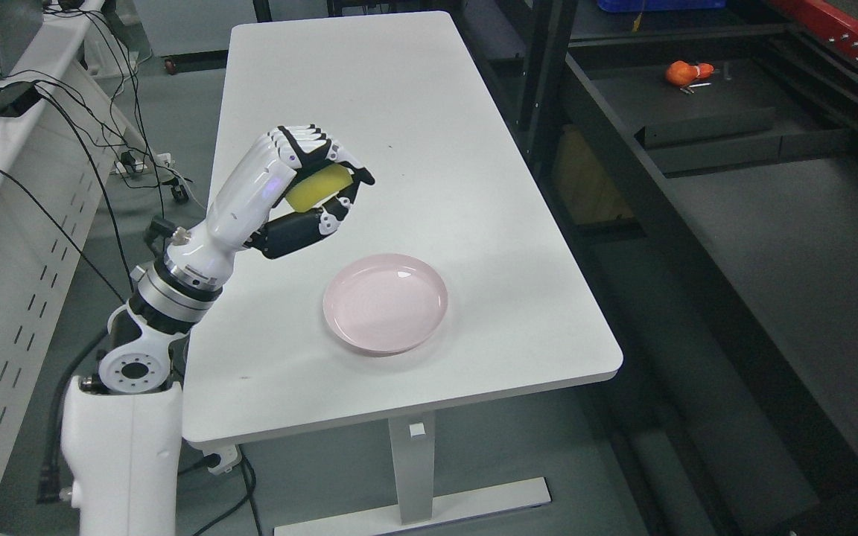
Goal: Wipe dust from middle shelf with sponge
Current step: 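Lift the sponge off the plate with the left hand, then carry the sponge in the left hand while turning toward the metal shelf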
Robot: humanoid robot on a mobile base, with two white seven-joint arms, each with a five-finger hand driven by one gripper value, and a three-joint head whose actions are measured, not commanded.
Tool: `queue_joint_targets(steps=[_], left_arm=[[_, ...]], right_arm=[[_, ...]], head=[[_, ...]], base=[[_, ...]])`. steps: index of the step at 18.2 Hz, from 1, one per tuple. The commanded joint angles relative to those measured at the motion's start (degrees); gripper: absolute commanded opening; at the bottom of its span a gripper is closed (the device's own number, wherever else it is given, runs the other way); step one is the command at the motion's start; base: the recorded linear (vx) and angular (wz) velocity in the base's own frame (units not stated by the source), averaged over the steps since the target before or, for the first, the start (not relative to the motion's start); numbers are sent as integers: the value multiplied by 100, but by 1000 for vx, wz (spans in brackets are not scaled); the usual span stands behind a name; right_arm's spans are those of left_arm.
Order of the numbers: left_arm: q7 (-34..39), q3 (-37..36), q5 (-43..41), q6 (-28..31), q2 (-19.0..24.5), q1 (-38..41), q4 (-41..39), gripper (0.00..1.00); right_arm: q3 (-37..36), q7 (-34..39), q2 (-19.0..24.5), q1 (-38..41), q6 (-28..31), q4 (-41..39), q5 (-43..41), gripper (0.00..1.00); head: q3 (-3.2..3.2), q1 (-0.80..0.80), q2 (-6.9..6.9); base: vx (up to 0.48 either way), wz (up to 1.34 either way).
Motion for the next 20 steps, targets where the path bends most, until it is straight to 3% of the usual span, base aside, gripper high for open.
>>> queue_joint_targets(steps=[1, 12, 20], left_arm=[[88, 137, 197, -3, -15, -170, -243, 0], [88, -56, 241, -3, -15, -320, -235, 0], [45, -600, 215, -3, -15, -557, -156, 1]], right_arm=[[0, -8, -100, 1, 419, -100, 0, 100], [0, 0, -100, 1, 419, -100, 0, 100], [0, 0, -100, 1, 419, -100, 0, 100]], head=[[0, 0, 0], [0, 0, 0], [0, 0, 0]], base=[[-158, 60], [-205, -85], [-282, -572]])
